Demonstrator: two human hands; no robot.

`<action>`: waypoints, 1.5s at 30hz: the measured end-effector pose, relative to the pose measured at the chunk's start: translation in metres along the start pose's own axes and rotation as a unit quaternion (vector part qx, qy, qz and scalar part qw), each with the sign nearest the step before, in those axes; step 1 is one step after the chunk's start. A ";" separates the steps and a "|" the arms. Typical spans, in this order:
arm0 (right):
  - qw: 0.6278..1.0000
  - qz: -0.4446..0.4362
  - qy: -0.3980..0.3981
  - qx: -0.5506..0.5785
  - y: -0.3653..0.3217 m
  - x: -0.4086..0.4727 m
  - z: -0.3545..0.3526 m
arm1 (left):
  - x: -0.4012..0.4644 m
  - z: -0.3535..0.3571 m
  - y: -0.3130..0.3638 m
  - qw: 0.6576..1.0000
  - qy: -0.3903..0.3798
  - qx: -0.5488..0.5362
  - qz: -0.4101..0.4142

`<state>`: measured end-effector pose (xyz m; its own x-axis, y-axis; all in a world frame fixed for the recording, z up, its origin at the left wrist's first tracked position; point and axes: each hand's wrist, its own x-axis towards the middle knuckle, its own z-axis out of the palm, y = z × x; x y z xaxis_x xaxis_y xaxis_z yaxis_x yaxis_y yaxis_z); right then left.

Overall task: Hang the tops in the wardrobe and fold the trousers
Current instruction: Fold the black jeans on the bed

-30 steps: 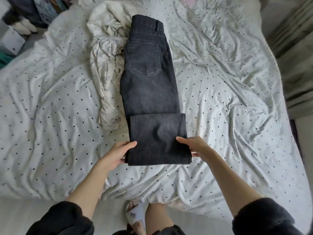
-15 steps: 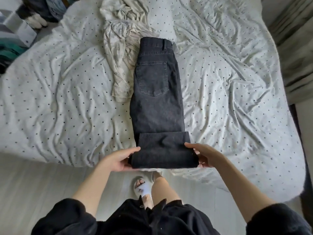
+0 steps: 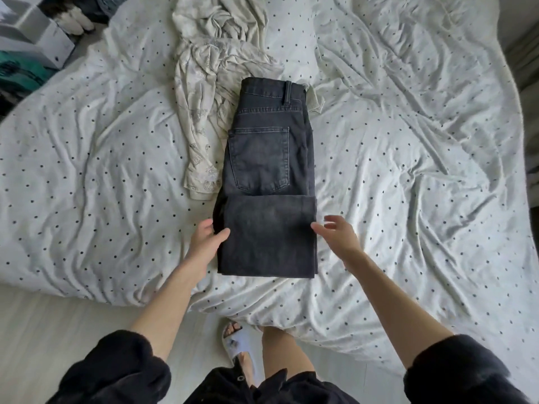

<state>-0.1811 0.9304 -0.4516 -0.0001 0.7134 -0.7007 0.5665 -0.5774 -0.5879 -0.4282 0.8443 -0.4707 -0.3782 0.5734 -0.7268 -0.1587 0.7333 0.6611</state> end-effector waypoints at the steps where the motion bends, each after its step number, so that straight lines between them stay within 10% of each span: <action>1: 0.999 0.022 -0.028 -0.011 0.010 0.003 0.003 | 0.005 0.004 -0.009 1.000 -0.010 0.009 -0.028; 19: 0.956 0.202 -0.215 -0.005 -0.010 0.020 -0.016 | 0.016 -0.032 0.024 0.965 -0.146 0.017 -0.217; 28: 0.970 0.155 -0.166 0.084 -0.144 0.050 -0.054 | 0.060 -0.033 0.175 0.992 -0.086 -0.021 -0.090; 32: 0.979 -0.015 -0.083 0.183 -0.184 0.084 -0.054 | 0.098 -0.015 0.216 0.995 -0.063 -0.033 0.068; 38: 0.914 -0.240 0.013 -0.326 -0.136 0.104 -0.003 | 0.131 0.028 0.158 0.862 -0.090 0.432 0.251; 45: 0.894 -0.156 -0.026 -0.420 -0.136 0.145 0.017 | 0.168 0.039 0.153 0.810 -0.073 0.541 0.214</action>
<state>-0.2726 1.1055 -0.4802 -0.2916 0.7550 -0.5874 0.9511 0.1633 -0.2623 -0.4802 1.0678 -0.4991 -0.0635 0.8394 -0.5398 0.8803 0.3019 0.3660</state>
